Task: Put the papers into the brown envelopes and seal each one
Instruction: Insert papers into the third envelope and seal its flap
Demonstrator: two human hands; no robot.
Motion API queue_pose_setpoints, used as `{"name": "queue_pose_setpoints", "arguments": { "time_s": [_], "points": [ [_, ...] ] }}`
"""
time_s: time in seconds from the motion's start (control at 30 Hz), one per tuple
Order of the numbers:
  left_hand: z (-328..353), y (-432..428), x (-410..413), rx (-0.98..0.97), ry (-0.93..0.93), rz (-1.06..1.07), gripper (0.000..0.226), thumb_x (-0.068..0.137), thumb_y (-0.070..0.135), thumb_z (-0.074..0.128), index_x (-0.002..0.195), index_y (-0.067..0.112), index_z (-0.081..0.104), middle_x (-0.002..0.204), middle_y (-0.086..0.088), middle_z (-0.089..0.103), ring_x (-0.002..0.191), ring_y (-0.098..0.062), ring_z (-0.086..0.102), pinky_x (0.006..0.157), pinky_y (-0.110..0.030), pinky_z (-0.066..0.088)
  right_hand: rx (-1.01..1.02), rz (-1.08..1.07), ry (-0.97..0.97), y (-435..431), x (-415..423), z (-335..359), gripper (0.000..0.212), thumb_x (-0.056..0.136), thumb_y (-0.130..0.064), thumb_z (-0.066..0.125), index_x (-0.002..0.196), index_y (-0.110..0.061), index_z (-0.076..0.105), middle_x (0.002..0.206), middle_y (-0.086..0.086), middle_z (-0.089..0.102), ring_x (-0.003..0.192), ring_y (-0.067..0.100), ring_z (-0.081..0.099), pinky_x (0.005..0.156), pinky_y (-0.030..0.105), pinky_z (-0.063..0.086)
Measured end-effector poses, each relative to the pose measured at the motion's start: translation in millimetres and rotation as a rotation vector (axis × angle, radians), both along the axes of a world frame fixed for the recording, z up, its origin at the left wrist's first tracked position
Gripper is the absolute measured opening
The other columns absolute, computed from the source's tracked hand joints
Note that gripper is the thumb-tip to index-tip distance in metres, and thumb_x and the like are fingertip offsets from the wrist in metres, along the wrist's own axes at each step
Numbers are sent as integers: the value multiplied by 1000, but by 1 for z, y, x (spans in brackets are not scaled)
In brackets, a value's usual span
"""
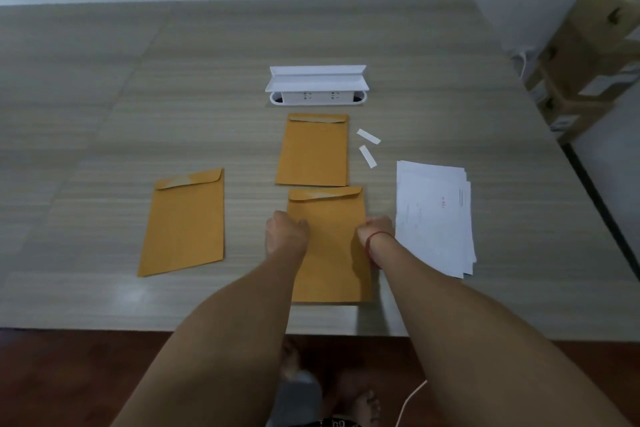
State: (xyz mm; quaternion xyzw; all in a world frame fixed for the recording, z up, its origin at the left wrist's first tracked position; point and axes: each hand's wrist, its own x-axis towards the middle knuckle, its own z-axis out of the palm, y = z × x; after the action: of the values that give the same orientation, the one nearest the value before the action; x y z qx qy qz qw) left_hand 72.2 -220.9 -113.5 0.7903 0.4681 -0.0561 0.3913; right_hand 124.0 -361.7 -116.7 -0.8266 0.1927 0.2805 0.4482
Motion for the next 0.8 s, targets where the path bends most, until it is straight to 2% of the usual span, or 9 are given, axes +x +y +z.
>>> {"name": "queue_pose_setpoints", "arguments": {
  "time_s": [0.1,0.17,0.27,0.37,0.47,0.6,0.8],
  "points": [
    [-8,-3,-5,0,4,6,35,87,27,63,115,8,54,117,-11,59,108,-31,57,91,-44,52,-73,55,-21,-1,-4,-12,15,86,-6,53,82,-16,63,74,5,56,58,17,48,49,20,36],
    [-11,-4,-4,53,27,-18,41,87,27,63,122,9,50,124,-12,54,116,-31,52,98,-45,47,-206,106,-93,2,-3,-17,10,85,-11,53,78,-15,58,76,3,56,62,18,51,53,22,37],
    [-12,0,-3,204,57,-83,53,89,24,62,135,11,40,135,-12,44,128,-30,41,108,-43,37,-388,230,-260,5,-1,-18,16,90,-20,55,104,-17,62,105,4,58,97,25,59,77,31,49],
    [-16,3,1,225,21,-172,47,89,23,60,133,15,44,131,-9,47,123,-26,45,103,-41,42,-411,401,-332,6,7,-19,31,95,-20,51,126,-19,54,121,8,54,113,27,54,94,36,48],
    [-22,7,7,230,4,-288,48,90,28,57,135,18,43,128,-9,49,120,-27,48,98,-40,44,-410,515,-343,10,14,-23,47,96,-14,44,142,-24,39,126,11,51,116,29,52,97,38,47],
    [-21,12,18,222,44,-409,70,92,34,55,149,33,15,126,-10,45,114,-30,50,89,-43,48,-410,576,-284,19,25,-24,63,97,-14,43,151,-30,16,125,11,52,113,29,54,95,41,49],
    [-19,22,43,185,297,-585,77,90,53,49,150,39,3,148,-18,27,133,-39,34,103,-52,39,-468,601,-186,27,39,-24,65,96,-21,40,152,-32,9,131,12,50,120,30,50,100,41,44]
  ]
}}
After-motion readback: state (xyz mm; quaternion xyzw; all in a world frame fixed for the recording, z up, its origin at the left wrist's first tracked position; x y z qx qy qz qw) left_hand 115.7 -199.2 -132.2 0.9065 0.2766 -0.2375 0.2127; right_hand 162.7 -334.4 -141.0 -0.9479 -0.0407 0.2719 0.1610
